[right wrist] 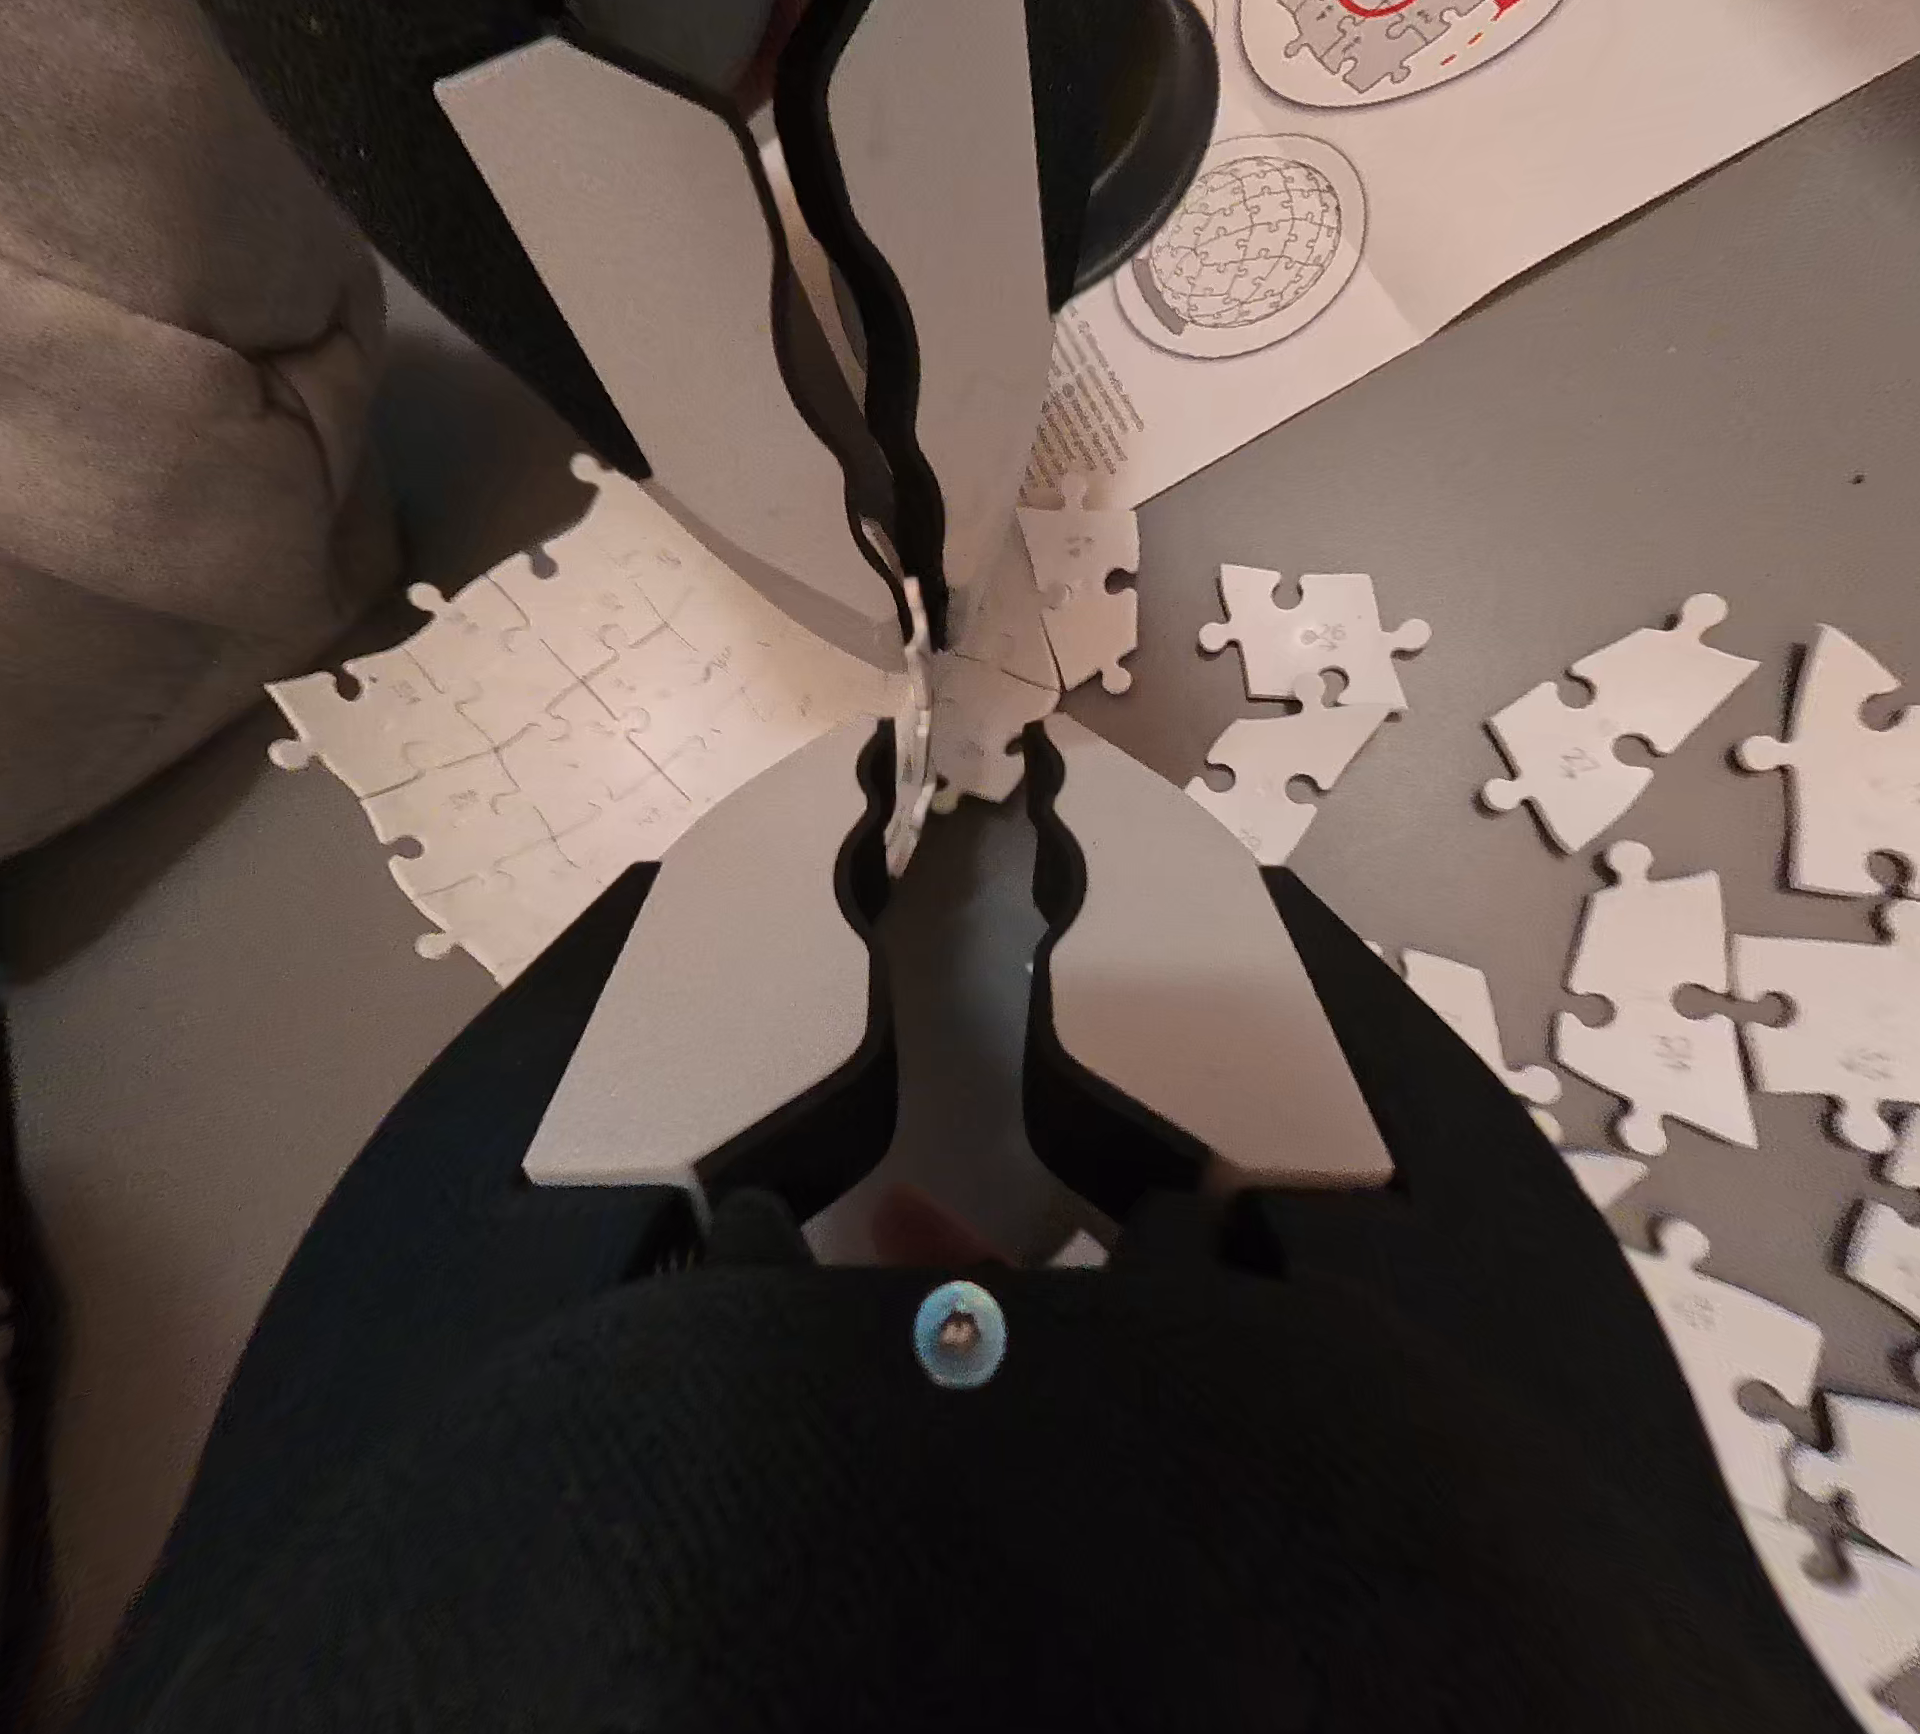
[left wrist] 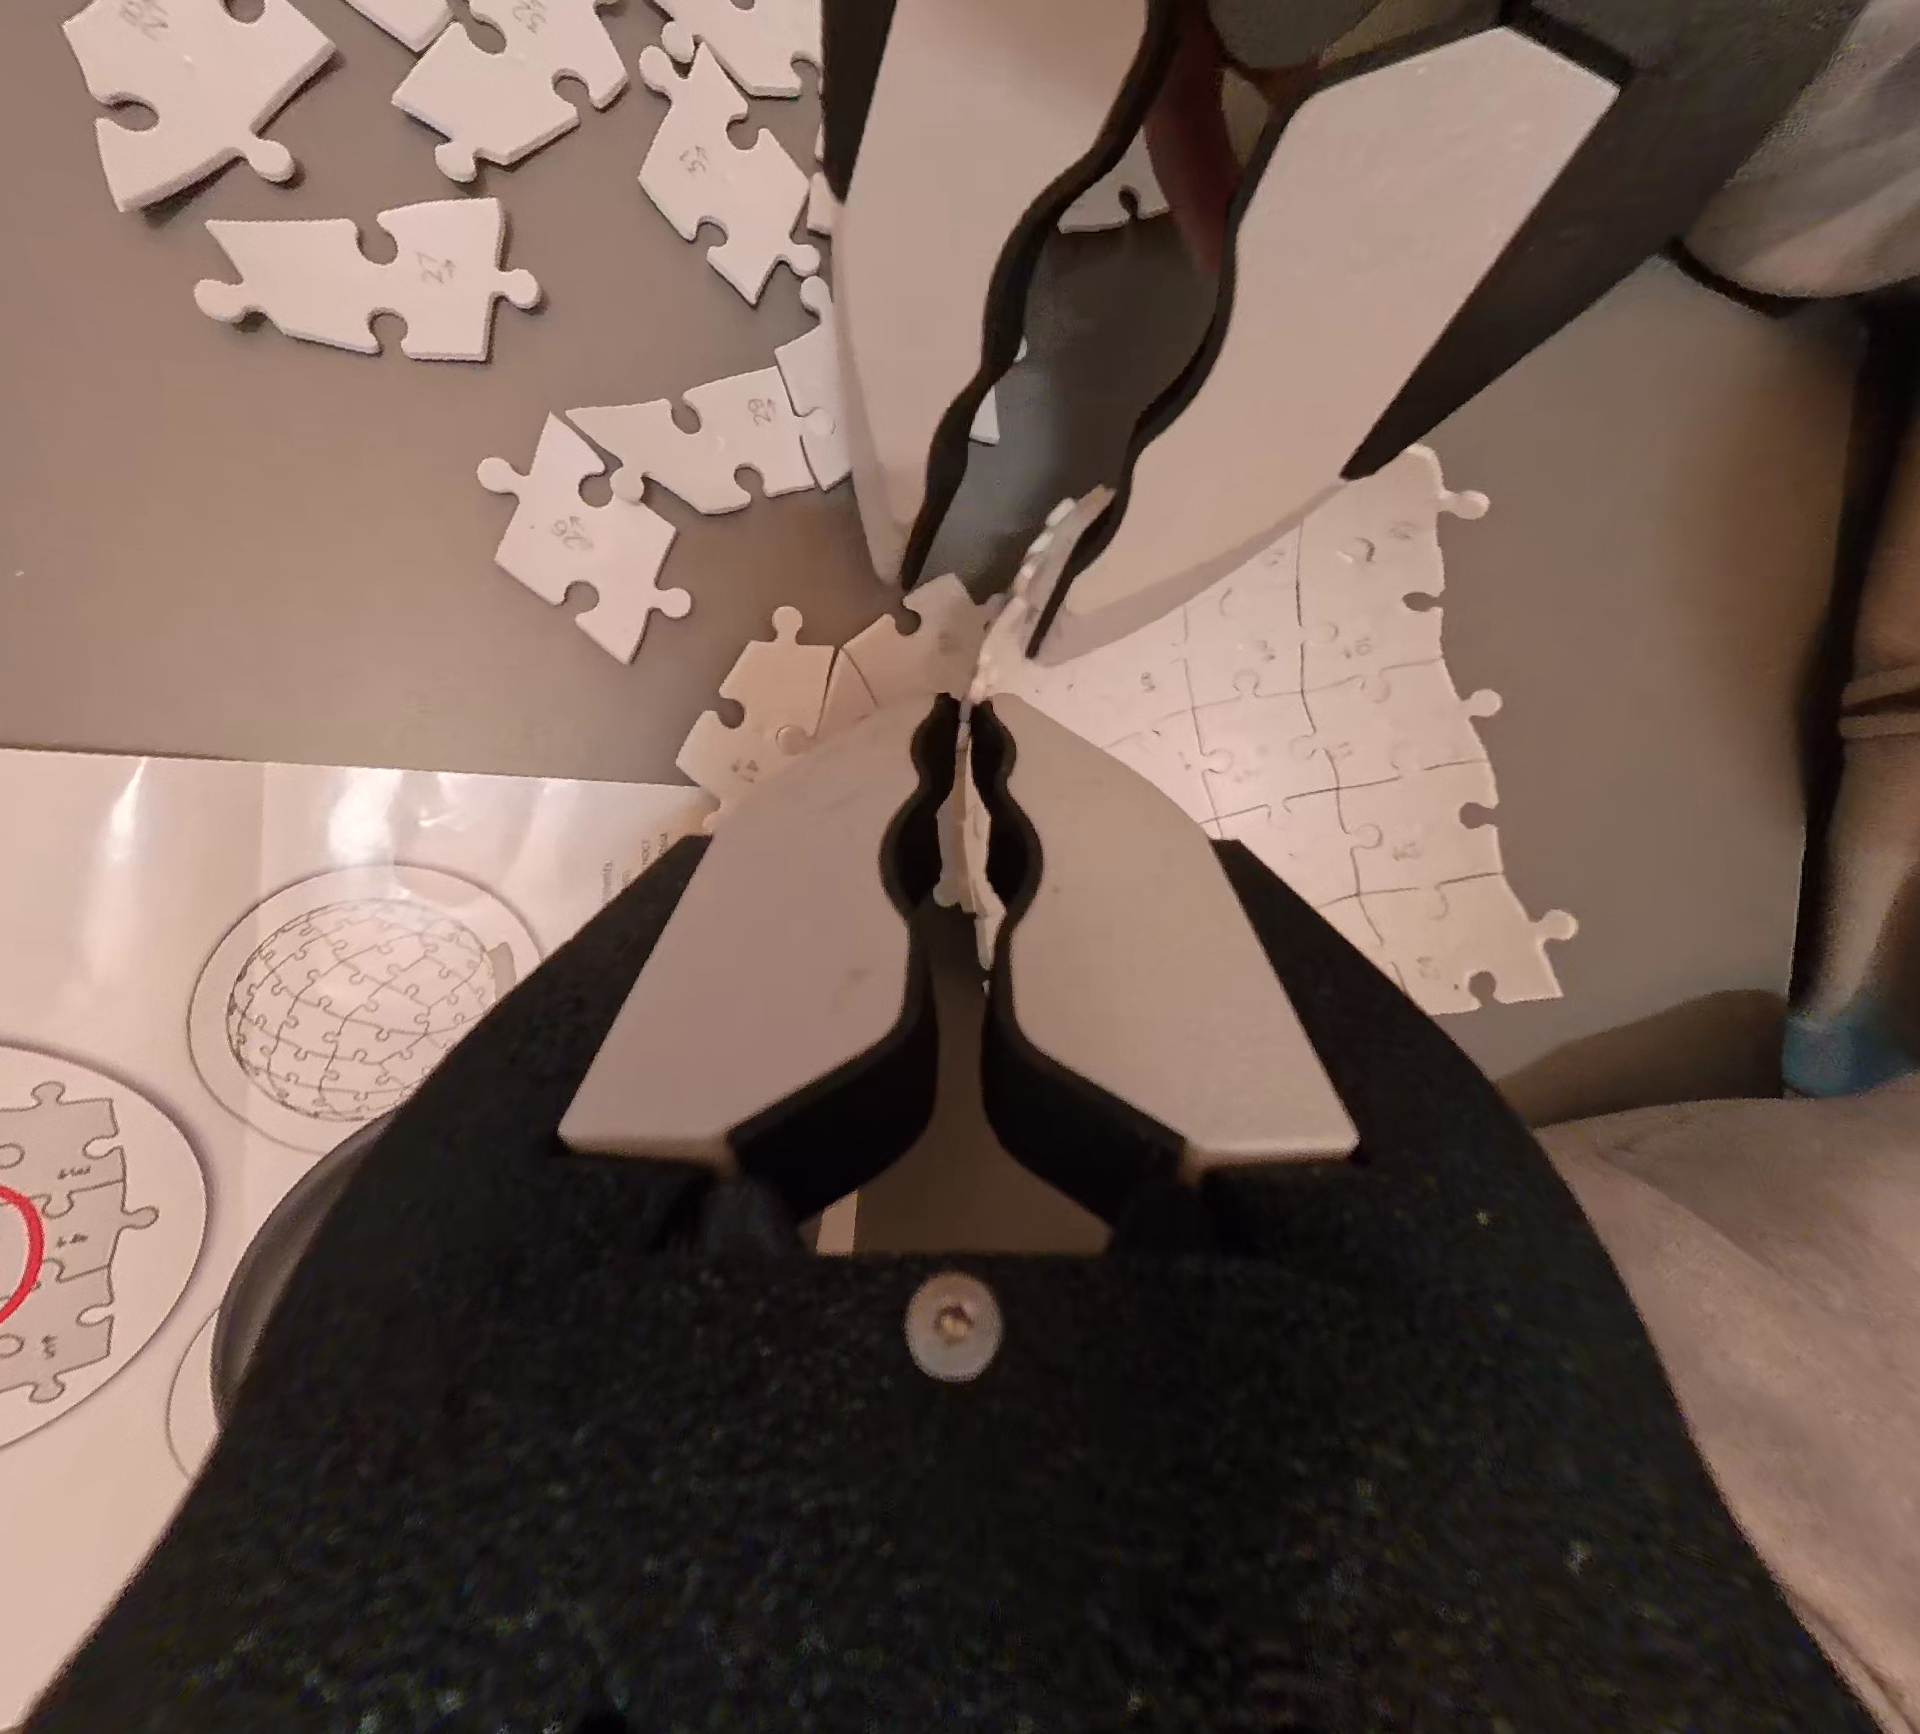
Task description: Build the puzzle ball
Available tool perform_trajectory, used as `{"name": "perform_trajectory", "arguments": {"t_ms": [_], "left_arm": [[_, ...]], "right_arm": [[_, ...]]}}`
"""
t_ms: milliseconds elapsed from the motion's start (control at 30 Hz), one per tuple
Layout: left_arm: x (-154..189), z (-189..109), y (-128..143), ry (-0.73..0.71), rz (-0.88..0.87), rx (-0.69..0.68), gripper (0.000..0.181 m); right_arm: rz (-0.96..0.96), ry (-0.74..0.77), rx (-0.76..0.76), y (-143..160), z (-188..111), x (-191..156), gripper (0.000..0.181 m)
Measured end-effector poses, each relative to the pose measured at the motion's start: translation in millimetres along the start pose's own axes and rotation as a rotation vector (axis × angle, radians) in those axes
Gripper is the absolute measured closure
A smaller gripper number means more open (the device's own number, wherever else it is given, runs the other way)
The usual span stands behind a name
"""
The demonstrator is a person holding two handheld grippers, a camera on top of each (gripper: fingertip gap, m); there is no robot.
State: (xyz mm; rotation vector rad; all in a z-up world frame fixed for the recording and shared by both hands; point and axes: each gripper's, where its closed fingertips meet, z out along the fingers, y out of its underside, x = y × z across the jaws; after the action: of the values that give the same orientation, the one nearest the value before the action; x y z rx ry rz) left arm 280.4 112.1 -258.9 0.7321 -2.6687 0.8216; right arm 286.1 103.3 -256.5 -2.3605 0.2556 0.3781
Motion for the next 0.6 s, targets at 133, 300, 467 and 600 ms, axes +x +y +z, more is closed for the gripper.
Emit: {"name": "perform_trajectory", "arguments": {"t_ms": [133, 300, 467, 600], "left_arm": [[1, 0, 0, -0.007, 0.0, -0.004, 0.178], [0, 0, 0, -0.016, -0.022, -0.018, 0.178], [1, -2, 0, -0.038, -0.043, -0.035, 0.178], [1, -2, 0, -0.037, -0.059, -0.034, 0.178]], "right_arm": [[0.049, -0.077, 0.037, -3, 0, -6, 0.164], [0.087, -0.09, -0.019, 6, 3, -5, 0.165], [0.093, -0.143, -0.038, 6, 4, -9, 0.176], [0.065, -0.134, -0.049, 6, 4, -9, 0.176]]}}
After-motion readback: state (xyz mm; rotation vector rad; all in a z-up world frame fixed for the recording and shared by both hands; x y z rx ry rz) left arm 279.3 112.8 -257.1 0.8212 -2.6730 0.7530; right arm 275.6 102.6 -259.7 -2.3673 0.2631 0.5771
